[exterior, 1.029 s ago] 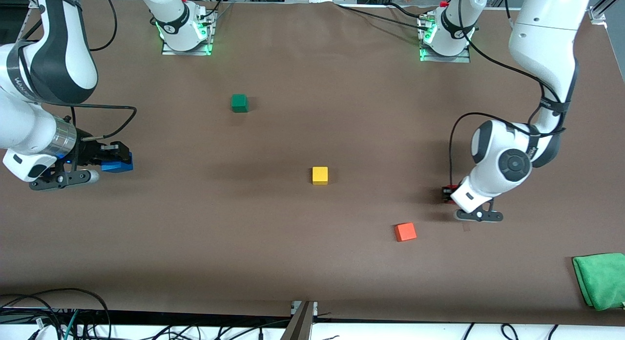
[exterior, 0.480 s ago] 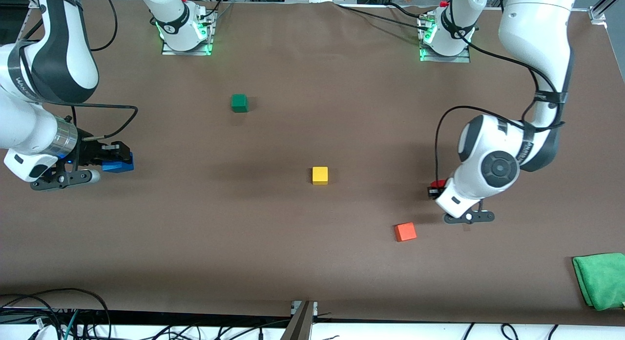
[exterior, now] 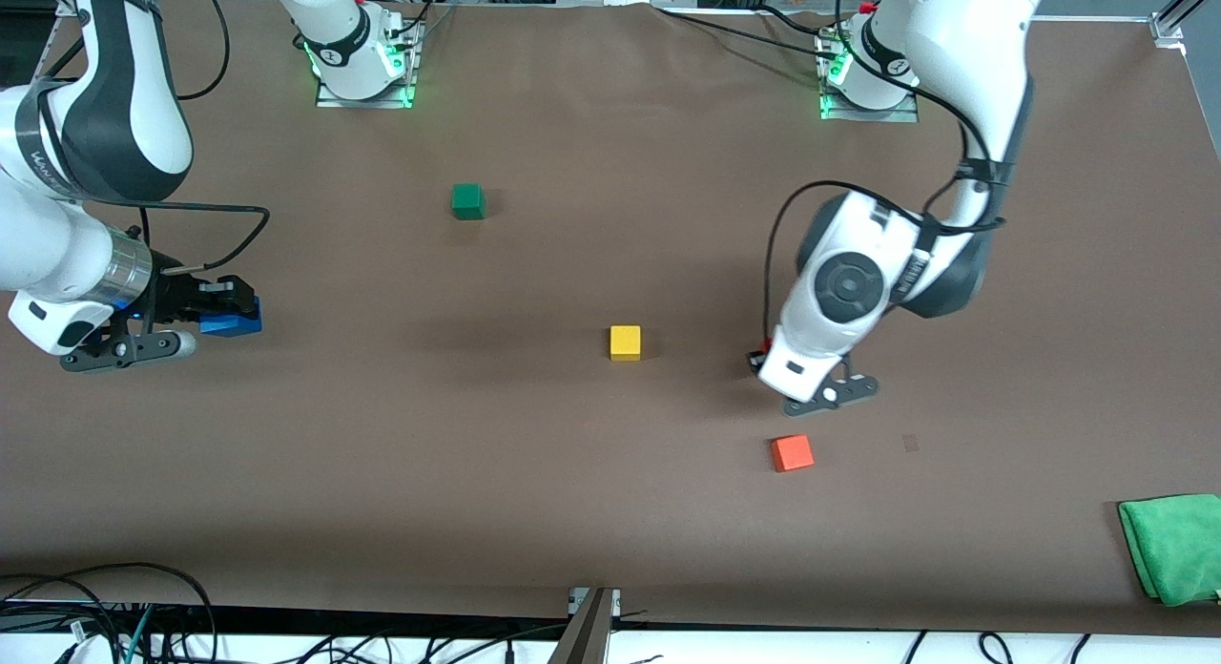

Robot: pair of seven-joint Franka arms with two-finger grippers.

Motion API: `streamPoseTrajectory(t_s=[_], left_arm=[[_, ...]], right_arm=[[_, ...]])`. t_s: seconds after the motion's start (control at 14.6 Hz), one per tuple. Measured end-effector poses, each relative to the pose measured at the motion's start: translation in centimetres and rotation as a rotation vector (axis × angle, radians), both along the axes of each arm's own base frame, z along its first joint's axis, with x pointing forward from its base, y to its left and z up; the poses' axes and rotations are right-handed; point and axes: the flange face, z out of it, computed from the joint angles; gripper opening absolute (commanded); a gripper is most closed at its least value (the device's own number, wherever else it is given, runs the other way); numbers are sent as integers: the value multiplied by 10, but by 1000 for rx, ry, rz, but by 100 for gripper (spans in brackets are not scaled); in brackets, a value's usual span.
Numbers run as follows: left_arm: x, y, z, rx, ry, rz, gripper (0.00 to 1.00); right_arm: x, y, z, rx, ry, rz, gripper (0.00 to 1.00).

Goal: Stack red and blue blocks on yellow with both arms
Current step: 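Carry the red cube with the left gripper over the yellow cube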

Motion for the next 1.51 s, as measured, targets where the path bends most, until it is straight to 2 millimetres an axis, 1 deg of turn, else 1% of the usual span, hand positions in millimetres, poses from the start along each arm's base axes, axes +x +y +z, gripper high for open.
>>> streamPoseTrajectory(t_s=[0.27, 0.41, 0.55, 0.69, 0.75, 0.96, 1.1, 1.17, 1.37, 1.51], left_arm=[[-20, -67, 16, 1, -24, 146, 9], [-21, -97, 24, -13, -50, 215, 10], [-18, -119, 27, -32, -74, 269, 10], [-18, -134, 22, -41, -83, 314, 10], [-17, -139, 16, -41, -85, 340, 10], [-15, -152, -10, -55, -101, 435, 10], [-14, -156, -23, -55, -133, 482, 11], [-15, -159, -25, -47, -148, 485, 11], [-22, -170, -22, -44, -164, 478, 10], [-31, -181, -22, -41, -160, 468, 10]], right_arm=[[0, 0, -1, 0, 3, 0, 5], [0, 0, -1, 0, 5, 0, 5], [0, -1, -1, 0, 6, -1, 5], [0, -1, -2, 0, 7, -1, 5], [0, -1, -2, 0, 8, -1, 5], [0, -1, -2, -1, 9, -1, 5], [0, -1, -2, -1, 9, -2, 5], [0, -1, -2, -1, 9, -2, 5], [0, -2, -3, -1, 10, -3, 5], [0, -3, -4, -1, 11, -4, 5]])
